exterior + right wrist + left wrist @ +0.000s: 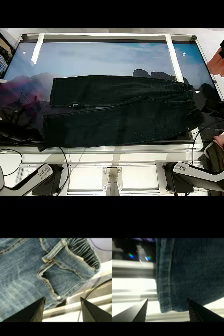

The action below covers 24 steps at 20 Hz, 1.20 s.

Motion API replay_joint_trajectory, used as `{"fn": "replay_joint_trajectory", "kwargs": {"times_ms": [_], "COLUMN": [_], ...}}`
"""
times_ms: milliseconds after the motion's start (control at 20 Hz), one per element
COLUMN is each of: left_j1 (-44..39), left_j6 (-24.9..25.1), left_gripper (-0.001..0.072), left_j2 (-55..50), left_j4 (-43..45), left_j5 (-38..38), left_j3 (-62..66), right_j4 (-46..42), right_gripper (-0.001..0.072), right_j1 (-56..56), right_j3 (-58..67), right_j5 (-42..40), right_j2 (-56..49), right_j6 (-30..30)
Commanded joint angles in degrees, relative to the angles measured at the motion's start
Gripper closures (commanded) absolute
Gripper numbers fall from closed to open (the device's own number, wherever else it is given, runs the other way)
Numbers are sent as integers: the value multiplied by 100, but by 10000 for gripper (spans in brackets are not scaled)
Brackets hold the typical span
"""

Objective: Fold the clothes and pants, and hang the long-sleeved shirts on hangers.

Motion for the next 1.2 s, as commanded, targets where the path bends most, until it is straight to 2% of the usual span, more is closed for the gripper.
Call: {"fn": "replay_joint_trajectory", "kwargs": {"times_ms": [0,150,200,250,350,500,550,650,700,750,800,900,1000,1150], "left_j1": [35,35,35,35,26,20,22,22,22,20,20,22,37,39], "left_j6": [61,-118,-120,-136,-136,-133,-133,-133,-131,-101,76,-4,-308,-352], "left_gripper": [143,143,143,147,222,229,256,367,376,590,681,681,681,681], "left_j2": [-181,-170,-168,-160,-153,-157,-157,-157,-160,-157,-153,-153,-129,127], "left_j4": [98,918,929,758,234,-162,-157,-162,-157,-111,-20,170,181,179], "left_j5": [-122,-87,13,199,546,632,588,479,424,348,280,304,361,455], "left_j3": [-382,-704,-756,-789,-793,-874,-927,-1019,-1032,-1027,-1010,-732,-175,669], "right_j4": [57,55,55,55,52,50,50,50,50,42,-4,-245,-291,-127], "right_gripper": [210,210,210,210,210,210,210,210,210,210,210,210,210,209], "right_j1": [0,-2,-2,-2,-2,-2,-2,-2,-2,-2,-2,-2,-2,-2], "right_j3": [-15,-15,-15,-17,-17,-17,-17,-17,-17,-17,-17,-17,-17,-20], "right_j5": [52,-2,-44,-90,-122,-120,-122,-120,-120,-129,-146,-181,-166,-151], "right_j2": [76,76,74,74,57,57,57,57,57,57,57,39,-72,-389], "right_j6": [44,39,31,24,24,24,24,24,24,22,20,-42,-352,-813]}}
